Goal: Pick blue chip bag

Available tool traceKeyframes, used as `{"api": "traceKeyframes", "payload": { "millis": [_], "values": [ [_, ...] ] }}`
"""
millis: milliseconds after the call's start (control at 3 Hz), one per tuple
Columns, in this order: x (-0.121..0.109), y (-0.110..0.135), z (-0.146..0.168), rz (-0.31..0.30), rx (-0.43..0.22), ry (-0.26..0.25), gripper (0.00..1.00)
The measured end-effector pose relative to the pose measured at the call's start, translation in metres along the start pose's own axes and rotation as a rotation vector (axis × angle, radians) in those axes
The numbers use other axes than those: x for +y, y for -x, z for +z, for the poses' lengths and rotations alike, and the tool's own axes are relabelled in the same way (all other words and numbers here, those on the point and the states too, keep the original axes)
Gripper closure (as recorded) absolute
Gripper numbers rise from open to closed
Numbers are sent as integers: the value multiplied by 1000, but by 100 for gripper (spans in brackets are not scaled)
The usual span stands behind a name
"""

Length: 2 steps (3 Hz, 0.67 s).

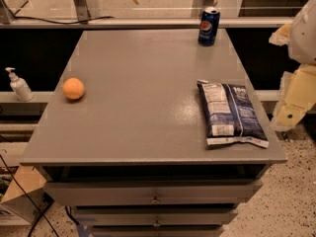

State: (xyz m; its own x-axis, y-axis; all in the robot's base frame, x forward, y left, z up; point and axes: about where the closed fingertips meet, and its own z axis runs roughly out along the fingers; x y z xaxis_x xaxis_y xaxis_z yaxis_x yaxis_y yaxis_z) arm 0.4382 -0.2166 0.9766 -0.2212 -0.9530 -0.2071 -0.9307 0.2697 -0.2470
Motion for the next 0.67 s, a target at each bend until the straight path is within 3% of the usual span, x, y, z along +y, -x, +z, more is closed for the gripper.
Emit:
{"api": "traceKeyframes", "payload": {
  "millis": [667],
  "values": [
    [-7,-1,12,15,-33,14,0]
  ]
}}
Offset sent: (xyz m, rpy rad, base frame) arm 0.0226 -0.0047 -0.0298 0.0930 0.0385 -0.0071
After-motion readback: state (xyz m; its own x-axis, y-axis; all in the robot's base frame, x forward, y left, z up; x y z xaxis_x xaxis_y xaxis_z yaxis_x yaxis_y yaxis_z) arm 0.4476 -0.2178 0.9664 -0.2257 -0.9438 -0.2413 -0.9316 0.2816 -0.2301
